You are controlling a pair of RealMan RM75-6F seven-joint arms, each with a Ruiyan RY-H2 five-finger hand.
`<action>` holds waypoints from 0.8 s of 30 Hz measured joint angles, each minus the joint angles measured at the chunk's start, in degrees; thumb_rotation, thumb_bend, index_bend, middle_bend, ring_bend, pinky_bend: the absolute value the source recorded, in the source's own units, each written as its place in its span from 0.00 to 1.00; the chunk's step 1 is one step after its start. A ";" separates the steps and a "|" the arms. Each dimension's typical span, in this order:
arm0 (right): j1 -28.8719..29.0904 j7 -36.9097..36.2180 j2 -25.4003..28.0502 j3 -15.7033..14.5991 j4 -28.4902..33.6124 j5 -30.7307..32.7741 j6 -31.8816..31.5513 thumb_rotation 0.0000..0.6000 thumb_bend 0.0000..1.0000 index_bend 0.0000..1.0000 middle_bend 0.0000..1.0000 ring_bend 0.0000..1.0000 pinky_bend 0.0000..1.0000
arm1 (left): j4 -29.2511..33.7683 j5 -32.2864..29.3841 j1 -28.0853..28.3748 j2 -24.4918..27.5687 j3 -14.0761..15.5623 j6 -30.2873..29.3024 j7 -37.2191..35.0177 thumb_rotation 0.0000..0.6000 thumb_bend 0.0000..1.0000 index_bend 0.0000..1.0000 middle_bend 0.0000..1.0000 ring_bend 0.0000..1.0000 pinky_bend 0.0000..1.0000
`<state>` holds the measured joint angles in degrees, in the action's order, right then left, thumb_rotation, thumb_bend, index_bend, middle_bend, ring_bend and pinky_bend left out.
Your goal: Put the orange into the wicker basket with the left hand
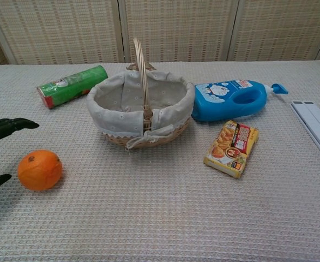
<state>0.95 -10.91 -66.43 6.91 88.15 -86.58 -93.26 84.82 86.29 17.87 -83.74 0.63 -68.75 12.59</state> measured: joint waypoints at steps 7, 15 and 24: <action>0.19 0.04 0.13 -0.10 -0.08 -0.01 0.65 1.00 0.21 0.00 0.00 0.00 0.16 | -3.27 -2.19 2.51 -5.60 -0.49 4.37 0.93 1.00 0.36 0.00 0.00 0.00 0.12; 0.22 -0.09 0.19 -0.23 -0.13 -0.23 0.76 1.00 0.21 0.00 0.00 0.00 0.16 | -5.30 -2.26 2.71 -8.05 -1.27 2.63 0.90 1.00 0.37 0.01 0.06 0.27 0.25; 0.33 -0.05 0.15 -0.20 -0.19 -0.19 1.00 1.00 0.21 0.00 0.00 0.00 0.16 | -9.23 -2.95 2.30 -11.33 -2.47 0.04 1.50 1.00 0.39 0.24 0.34 0.63 0.51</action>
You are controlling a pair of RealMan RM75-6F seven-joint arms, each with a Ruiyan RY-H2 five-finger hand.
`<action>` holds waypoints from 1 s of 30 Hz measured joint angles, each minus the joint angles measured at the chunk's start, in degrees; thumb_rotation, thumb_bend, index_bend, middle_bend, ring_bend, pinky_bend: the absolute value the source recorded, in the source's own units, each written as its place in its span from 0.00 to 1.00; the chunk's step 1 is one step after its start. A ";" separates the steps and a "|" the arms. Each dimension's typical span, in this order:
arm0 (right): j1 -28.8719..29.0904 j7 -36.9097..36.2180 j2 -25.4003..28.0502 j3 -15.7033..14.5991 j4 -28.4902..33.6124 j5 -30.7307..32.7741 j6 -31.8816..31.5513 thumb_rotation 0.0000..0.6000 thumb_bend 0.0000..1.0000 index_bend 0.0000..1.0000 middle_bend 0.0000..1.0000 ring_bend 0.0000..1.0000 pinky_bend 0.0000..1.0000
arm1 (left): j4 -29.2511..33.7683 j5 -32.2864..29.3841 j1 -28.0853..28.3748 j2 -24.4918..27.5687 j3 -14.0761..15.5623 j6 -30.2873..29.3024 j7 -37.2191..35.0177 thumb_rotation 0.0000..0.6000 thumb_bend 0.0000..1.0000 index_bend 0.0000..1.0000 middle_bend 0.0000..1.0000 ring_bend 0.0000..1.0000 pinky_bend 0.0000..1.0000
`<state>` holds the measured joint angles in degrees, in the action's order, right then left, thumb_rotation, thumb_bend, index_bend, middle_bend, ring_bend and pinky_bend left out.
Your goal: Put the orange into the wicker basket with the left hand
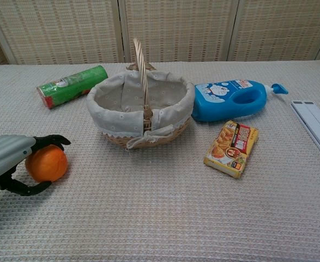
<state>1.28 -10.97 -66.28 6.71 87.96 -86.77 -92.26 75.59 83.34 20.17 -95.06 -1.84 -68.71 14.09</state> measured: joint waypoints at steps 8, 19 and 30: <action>0.00 0.09 0.10 -0.33 0.05 -0.34 0.19 1.00 0.21 0.00 0.00 0.00 0.16 | -0.99 -0.11 2.41 -0.08 -6.43 -3.98 4.57 1.00 0.39 0.26 0.36 0.64 0.51; -0.04 -0.13 0.14 -0.41 -0.08 -0.59 0.07 1.00 0.21 0.00 0.00 0.00 0.16 | -0.21 -4.02 12.43 2.34 -16.12 -1.17 16.03 1.00 0.39 0.27 0.36 0.64 0.50; 0.00 -0.46 0.26 -0.53 -0.22 -0.78 0.15 1.00 0.21 0.00 0.00 0.00 0.16 | 7.96 -5.46 15.79 1.51 -16.42 -0.92 17.68 1.00 0.39 0.27 0.37 0.64 0.50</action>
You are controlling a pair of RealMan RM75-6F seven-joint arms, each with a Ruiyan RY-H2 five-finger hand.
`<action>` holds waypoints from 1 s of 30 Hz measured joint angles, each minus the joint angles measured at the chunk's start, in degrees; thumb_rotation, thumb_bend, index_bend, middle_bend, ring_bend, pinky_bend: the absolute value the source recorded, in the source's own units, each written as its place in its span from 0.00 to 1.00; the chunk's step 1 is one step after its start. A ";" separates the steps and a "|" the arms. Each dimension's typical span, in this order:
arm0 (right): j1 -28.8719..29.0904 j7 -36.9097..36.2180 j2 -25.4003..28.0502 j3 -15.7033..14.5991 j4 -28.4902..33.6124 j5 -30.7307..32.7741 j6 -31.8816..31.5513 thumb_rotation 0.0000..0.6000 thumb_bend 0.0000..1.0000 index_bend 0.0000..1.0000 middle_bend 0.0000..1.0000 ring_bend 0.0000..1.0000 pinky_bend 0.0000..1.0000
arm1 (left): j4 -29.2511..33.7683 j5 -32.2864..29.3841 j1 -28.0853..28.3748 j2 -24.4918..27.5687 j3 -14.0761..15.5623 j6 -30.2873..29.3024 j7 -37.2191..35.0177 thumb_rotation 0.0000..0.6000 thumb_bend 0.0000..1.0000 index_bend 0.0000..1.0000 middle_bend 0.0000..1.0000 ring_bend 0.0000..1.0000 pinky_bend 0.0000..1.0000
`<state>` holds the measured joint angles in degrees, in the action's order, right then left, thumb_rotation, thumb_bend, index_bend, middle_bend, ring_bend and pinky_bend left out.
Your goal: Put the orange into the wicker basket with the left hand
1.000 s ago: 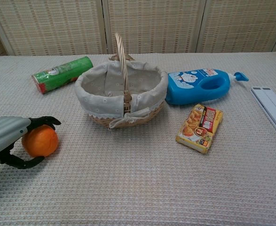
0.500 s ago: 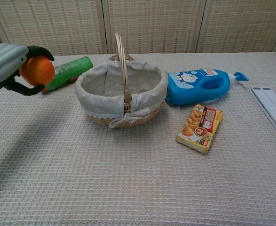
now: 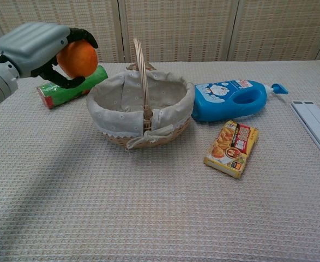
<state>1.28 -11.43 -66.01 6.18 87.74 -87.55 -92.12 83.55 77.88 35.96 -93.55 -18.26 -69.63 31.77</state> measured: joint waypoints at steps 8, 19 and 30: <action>0.24 -0.05 0.11 -0.21 -0.15 -0.15 0.57 1.00 0.21 0.00 0.00 0.00 0.16 | 3.13 -2.80 2.09 -5.00 0.82 0.95 -1.50 1.00 0.39 0.25 0.33 0.63 0.50; 0.44 -0.34 0.35 -0.44 -0.18 -0.34 0.98 1.00 0.21 0.00 0.00 0.00 0.16 | 0.14 -2.83 4.15 -6.88 3.60 2.60 -1.67 1.00 0.37 0.00 0.00 0.02 0.18; 0.55 0.21 0.31 -0.60 0.02 -0.22 1.37 1.00 0.21 0.00 0.00 0.00 0.16 | 3.63 -3.56 2.92 -2.14 3.48 0.53 -0.86 1.00 0.36 0.00 0.00 0.00 0.14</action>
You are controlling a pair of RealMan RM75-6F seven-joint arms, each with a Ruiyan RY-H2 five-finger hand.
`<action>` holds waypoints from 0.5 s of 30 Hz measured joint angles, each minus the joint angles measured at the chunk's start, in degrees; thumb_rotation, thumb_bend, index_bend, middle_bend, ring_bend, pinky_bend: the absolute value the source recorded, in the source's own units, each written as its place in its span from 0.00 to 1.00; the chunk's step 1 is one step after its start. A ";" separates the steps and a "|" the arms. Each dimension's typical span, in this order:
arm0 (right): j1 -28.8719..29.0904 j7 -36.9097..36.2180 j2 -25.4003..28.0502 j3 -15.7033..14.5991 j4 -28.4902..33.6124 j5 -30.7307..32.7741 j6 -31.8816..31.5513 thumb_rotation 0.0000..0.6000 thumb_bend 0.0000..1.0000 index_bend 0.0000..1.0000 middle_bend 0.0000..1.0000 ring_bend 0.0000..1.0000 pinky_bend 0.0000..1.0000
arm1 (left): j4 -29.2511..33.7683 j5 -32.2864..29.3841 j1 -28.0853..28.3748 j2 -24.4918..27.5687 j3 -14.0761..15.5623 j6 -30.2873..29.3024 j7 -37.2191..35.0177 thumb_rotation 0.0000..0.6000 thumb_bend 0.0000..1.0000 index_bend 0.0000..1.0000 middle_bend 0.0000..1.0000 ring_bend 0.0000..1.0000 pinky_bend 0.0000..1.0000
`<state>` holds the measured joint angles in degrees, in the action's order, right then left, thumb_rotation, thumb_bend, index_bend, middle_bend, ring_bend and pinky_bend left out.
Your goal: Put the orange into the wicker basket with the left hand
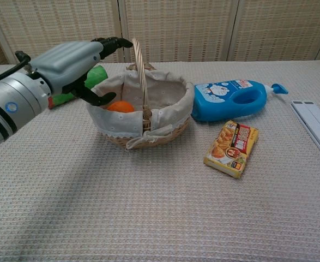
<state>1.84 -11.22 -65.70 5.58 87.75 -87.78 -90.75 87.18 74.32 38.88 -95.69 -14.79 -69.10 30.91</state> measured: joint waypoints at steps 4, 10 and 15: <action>0.15 -0.40 0.23 -0.02 0.15 0.03 0.32 1.00 0.21 0.00 0.00 0.00 0.16 | 1.66 -0.23 -1.62 4.18 1.08 -0.53 0.55 1.00 0.36 0.00 0.00 0.00 0.14; 0.48 0.06 0.06 0.19 -0.03 0.34 0.73 1.00 0.21 0.00 0.00 0.00 0.16 | 3.32 1.22 -5.11 14.52 6.28 0.42 -0.99 1.00 0.36 0.00 0.00 0.02 0.15; 0.94 1.72 -0.42 -0.06 -0.10 0.23 1.57 1.00 0.21 0.00 0.00 0.00 0.16 | 3.49 2.97 -10.64 21.11 10.94 -0.80 -6.32 1.00 0.36 0.00 0.00 0.02 0.15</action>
<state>2.77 -9.51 -66.12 5.52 87.65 -87.55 -89.18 90.66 77.28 28.24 -74.58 -3.85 -69.90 24.59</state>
